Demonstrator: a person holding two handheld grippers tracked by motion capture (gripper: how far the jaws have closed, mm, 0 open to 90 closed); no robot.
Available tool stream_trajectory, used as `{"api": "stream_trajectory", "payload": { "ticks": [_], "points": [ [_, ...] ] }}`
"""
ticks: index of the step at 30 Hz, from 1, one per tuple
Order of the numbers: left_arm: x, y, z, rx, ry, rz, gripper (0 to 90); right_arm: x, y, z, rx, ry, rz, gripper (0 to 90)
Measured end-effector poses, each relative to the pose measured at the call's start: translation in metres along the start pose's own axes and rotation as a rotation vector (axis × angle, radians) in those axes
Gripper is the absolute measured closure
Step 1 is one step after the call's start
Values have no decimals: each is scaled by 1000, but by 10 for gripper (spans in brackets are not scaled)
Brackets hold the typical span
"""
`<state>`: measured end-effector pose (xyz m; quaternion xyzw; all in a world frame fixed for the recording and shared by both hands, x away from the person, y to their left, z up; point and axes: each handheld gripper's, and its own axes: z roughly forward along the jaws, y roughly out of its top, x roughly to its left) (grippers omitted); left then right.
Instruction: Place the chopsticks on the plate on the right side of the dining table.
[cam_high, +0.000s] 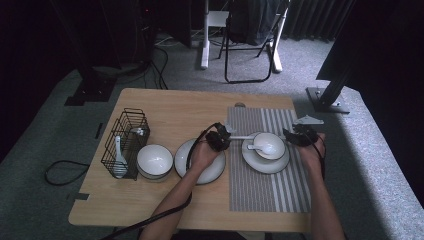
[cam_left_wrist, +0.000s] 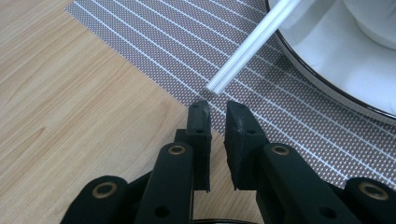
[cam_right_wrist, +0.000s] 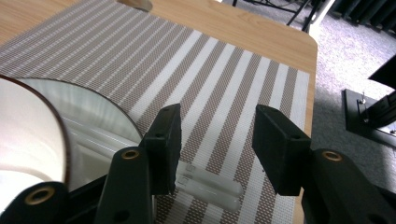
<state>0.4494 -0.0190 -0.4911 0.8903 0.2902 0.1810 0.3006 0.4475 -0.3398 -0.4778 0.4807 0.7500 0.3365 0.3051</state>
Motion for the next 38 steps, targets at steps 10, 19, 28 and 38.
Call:
{"api": "stream_trajectory", "payload": {
  "ticks": [10,19,28,38],
  "points": [
    [2,-1,-1,-3,-2,-10,798,13,4,-16,-62,41,-29,514],
    [4,-1,-3,-3,6,-12,799,25,5,-29,-97,67,-68,512],
    [5,-2,-2,-2,11,-16,799,37,5,-38,-123,97,-101,510],
    [6,-4,-2,-3,10,-19,807,47,2,-45,-130,114,-125,508]
  ]
}}
